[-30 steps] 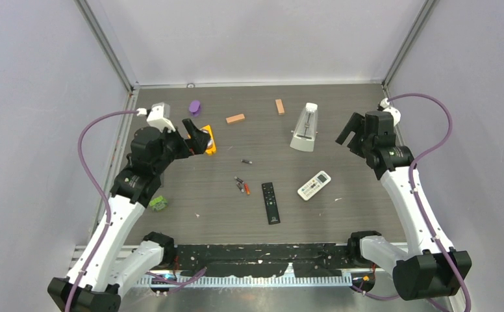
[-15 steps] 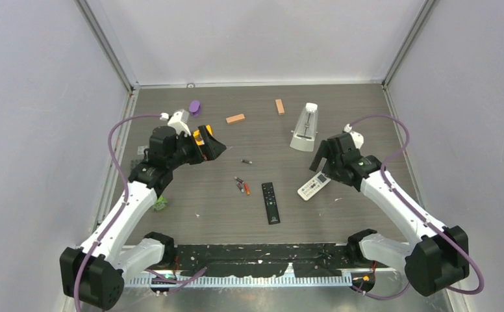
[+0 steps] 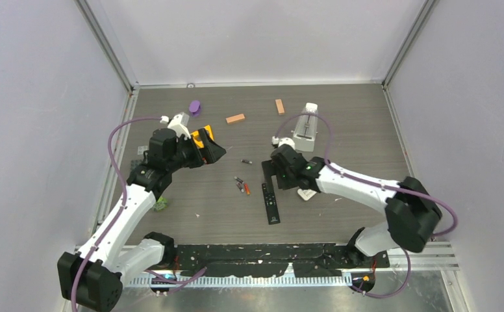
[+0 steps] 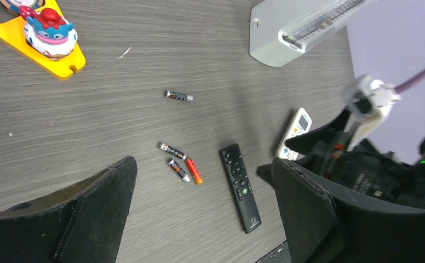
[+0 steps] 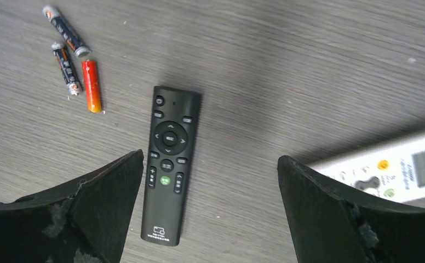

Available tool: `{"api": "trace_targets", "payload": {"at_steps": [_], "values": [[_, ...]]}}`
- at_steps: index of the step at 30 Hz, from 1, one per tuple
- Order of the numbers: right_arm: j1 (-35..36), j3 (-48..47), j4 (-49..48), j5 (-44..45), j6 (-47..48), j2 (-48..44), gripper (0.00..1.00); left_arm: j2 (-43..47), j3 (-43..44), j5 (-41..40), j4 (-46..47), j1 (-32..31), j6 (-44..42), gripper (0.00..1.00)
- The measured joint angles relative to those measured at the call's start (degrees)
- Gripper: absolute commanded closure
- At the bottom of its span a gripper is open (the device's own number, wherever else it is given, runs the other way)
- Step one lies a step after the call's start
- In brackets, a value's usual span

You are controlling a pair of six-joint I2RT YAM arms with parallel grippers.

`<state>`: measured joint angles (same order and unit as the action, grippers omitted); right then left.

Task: Load the batteries into the remote control

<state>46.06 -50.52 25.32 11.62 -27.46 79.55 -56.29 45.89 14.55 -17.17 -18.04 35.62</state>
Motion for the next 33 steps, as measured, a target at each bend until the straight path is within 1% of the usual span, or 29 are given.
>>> {"api": "trace_targets", "payload": {"at_steps": [4,7,12,13,15,20,22,23,24,25,26,27,28,29,30,33], "values": [[3.8,-4.6,1.1,0.7,2.2,8.0,0.03,1.5,0.0,-0.3,-0.4,0.0,0.0,0.06],[5.9,-7.3,2.1,0.8,3.2,12.3,0.05,1.8,0.0,-0.7,-0.5,0.0,-0.1,0.06],[7.1,-8.8,4.2,0.4,3.4,15.8,0.14,1.8,0.0,-1.9,-1.4,0.0,-0.3,0.06],[7.1,-9.0,4.6,0.5,3.3,16.2,0.2,1.8,0.0,-2.0,-1.5,0.0,-0.3,0.06],[7.1,-9.2,5.4,0.5,3.4,17.0,0.25,1.8,0.0,-2.2,-1.8,0.0,-0.3,0.06],[7.1,-9.8,6.8,0.6,3.1,18.9,0.28,1.8,0.0,-2.8,-2.0,0.0,-0.3,0.06],[7.1,-10.3,6.9,0.6,3.1,19.6,0.3,1.8,0.0,-3.0,-2.1,0.0,-0.3,0.06],[7.1,-10.4,6.9,0.6,3.1,20.1,0.35,1.8,0.0,-3.0,-2.1,0.0,-0.3,0.06],[7.1,-10.6,6.9,0.5,3.1,20.5,0.43,1.8,0.0,-3.0,-2.1,0.0,-0.3,0.06],[7.1,-11.0,7.0,0.6,3.1,20.7,0.48,1.8,0.0,-3.1,-2.1,0.0,-0.3,0.06],[7.1,-11.1,7.0,0.5,3.0,20.9,0.57,1.8,0.0,-3.1,-2.1,0.0,-0.3,0.06],[7.1,-11.2,7.0,0.5,2.9,21.0,0.62,1.8,0.0,-3.1,-2.2,0.0,-0.3,0.06],[7.1,-11.4,7.0,0.6,2.8,21.1,0.7,1.8,0.0,-3.2,-2.2,0.0,-0.3,0.06],[7.1,-11.4,7.1,0.7,2.7,21.1,0.73,1.8,0.0,-3.2,-2.4,0.0,-0.3,0.06],[7.1,-11.5,7.2,0.8,2.7,21.1,0.79,1.8,0.0,-3.2,-2.4,0.0,-0.3,0.06],[7.0,-11.6,7.2,0.6,2.7,21.1,0.85,1.8,0.0,-3.2,-2.5,0.0,-0.3,0.06]]}}
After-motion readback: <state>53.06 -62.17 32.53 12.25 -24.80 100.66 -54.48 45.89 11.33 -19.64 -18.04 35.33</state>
